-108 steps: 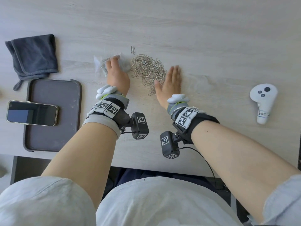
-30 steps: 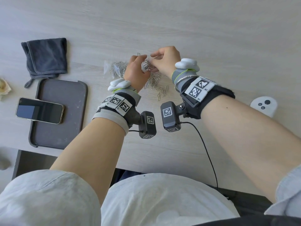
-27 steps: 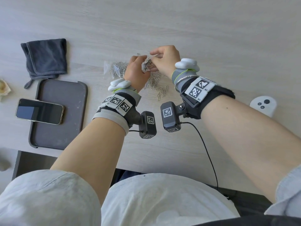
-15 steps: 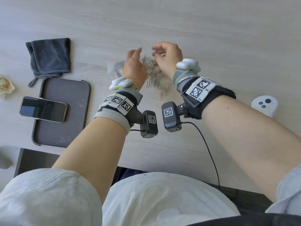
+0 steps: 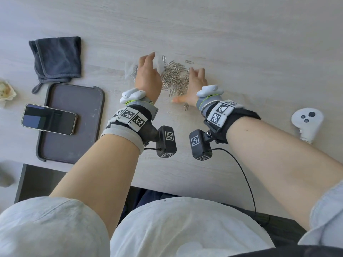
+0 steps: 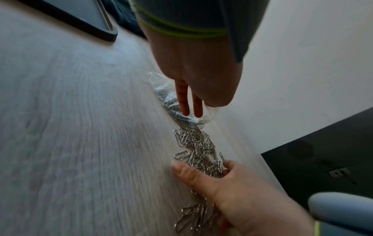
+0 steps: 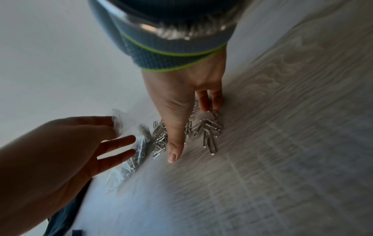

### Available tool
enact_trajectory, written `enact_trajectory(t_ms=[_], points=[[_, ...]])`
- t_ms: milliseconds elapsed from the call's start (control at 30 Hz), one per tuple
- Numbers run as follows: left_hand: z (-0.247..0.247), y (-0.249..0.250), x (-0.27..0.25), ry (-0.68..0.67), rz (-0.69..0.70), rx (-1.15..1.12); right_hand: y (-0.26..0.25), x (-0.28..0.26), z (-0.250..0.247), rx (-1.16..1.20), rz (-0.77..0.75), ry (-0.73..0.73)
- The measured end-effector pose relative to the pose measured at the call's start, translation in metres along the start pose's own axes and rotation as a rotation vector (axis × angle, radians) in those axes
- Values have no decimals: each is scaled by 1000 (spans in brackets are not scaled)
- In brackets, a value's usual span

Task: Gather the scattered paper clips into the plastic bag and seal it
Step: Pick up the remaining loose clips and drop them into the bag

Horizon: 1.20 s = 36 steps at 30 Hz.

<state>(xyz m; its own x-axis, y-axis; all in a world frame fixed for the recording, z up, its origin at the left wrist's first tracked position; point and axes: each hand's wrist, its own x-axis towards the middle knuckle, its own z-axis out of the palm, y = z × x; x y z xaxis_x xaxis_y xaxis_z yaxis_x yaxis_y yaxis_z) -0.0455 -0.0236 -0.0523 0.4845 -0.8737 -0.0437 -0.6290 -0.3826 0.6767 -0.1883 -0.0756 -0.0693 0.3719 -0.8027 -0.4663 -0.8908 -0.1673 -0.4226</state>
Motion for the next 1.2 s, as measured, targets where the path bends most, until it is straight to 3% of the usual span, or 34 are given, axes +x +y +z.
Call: enact_trajectory(t_ms=[233,500,800,1000,1200], points=[[14,-6,-1,-53,-177,43,-17,23,5,-4,-63,72],[19,-7,4,-39,-116,-111,-19,34,0,93,-190,37],[13,6,6,5,-118,-167,-17,39,-14,72,-145,41],[18,18,3,-10,-47,-165,-8,31,-29,228,-90,78],[22,25,1,-83,-44,-91,-5,26,-45,427,-66,218]])
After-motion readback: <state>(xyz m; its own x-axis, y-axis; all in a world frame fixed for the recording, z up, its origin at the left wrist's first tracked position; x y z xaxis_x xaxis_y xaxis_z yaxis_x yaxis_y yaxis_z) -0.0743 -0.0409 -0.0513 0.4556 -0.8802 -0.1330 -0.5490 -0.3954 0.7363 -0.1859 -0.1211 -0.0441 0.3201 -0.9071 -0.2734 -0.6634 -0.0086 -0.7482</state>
